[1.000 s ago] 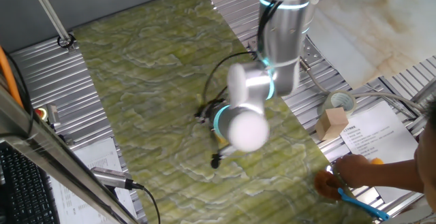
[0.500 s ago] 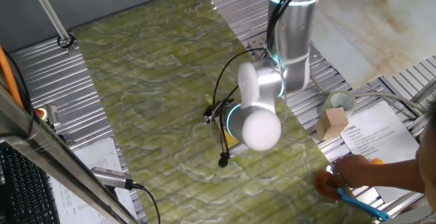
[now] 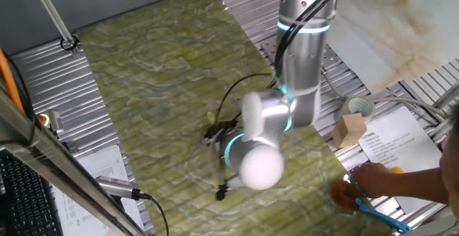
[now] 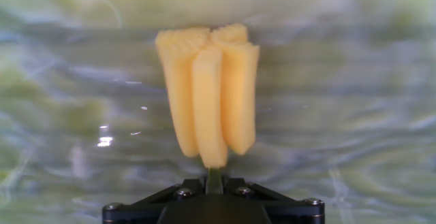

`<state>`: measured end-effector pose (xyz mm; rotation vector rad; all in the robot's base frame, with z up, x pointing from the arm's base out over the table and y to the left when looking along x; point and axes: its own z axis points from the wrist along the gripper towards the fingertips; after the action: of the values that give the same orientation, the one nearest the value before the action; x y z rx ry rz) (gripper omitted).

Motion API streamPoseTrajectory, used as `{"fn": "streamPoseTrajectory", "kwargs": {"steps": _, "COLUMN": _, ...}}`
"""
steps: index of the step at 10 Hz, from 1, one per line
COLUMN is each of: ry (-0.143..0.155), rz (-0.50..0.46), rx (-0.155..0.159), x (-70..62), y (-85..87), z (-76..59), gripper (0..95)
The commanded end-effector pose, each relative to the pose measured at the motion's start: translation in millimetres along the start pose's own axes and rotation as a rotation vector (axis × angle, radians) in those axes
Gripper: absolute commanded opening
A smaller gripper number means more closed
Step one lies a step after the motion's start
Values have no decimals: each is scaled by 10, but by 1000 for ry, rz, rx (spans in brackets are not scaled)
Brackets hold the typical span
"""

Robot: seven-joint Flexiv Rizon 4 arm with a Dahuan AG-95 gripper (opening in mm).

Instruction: Scrub the table with a brush

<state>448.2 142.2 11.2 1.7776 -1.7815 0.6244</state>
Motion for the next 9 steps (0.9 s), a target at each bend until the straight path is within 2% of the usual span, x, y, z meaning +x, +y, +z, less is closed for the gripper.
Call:
{"fn": "streamPoseTrajectory", "kwargs": {"steps": 1, "ry": 6, "rz": -25, "rx": -3, "x": 60, "y": -261, "z": -87, "gripper": 0}}
{"fn": "streamPoseTrajectory", "kwargs": {"steps": 2, "ry": 11, "rz": -38, "rx": -3, "x": 81, "y": -366, "z": -123, "gripper": 0}}
{"fn": "streamPoseTrajectory", "kwargs": {"steps": 3, "ry": 17, "rz": -46, "rx": -2, "x": 105, "y": -403, "z": -128, "gripper": 0}}
{"fn": "streamPoseTrajectory", "kwargs": {"steps": 5, "ry": 21, "rz": -80, "rx": 5, "x": 238, "y": -428, "z": -74, "gripper": 0}}
{"fn": "streamPoseTrajectory", "kwargs": {"steps": 9, "ry": -6, "rz": -125, "rx": 10, "x": 562, "y": -408, "z": 37, "gripper": 0}}
